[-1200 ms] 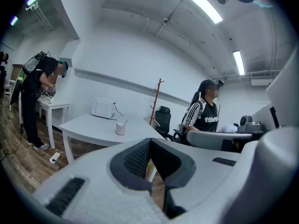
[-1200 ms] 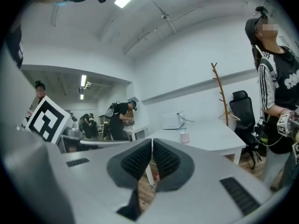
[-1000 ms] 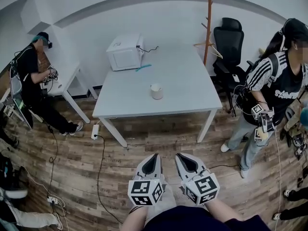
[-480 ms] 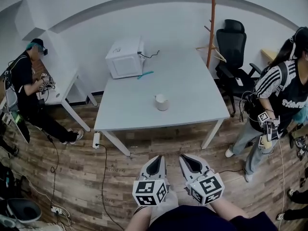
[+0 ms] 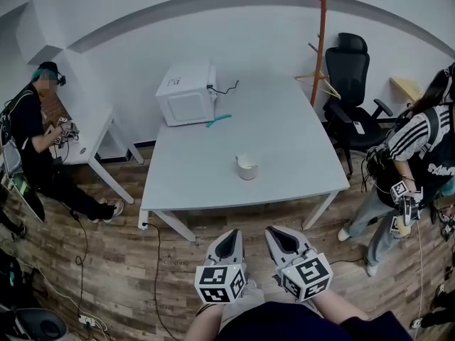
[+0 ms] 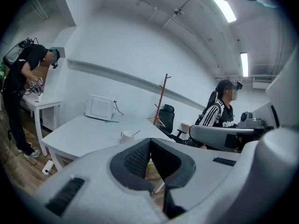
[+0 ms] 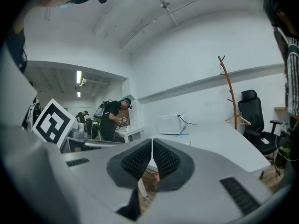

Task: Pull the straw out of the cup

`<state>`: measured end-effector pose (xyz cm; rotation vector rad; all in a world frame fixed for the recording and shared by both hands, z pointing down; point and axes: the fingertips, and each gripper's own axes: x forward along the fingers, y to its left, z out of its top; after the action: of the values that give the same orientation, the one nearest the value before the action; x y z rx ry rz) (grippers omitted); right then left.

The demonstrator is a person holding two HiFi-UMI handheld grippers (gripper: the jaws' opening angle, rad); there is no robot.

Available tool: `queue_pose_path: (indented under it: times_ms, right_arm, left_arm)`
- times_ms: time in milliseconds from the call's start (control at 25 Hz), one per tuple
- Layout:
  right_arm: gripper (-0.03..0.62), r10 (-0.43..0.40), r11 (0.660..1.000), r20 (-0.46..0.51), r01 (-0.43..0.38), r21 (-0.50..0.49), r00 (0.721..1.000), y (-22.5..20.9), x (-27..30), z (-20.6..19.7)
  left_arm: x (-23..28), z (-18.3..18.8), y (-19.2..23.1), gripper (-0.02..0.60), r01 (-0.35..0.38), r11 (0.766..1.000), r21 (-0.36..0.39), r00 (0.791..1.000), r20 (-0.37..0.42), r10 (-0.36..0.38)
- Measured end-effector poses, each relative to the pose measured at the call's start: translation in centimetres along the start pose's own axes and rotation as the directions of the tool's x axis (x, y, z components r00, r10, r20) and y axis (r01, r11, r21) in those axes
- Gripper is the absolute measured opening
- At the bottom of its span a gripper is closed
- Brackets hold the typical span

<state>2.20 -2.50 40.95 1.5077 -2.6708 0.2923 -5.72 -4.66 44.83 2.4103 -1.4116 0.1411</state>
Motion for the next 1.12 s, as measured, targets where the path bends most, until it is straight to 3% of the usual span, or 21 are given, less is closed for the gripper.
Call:
queue_pose_path:
  times_ms: [1120]
  right_arm:
    - [0.031, -0.012, 1.0, 0.008, 0.012, 0.011, 1.0, -2.5, 14.4, 1.2]
  left_arm:
    - [8.7, 3.6, 9.7, 0.017, 0.022, 1.0, 0.02, 1.0, -0.014, -0.022]
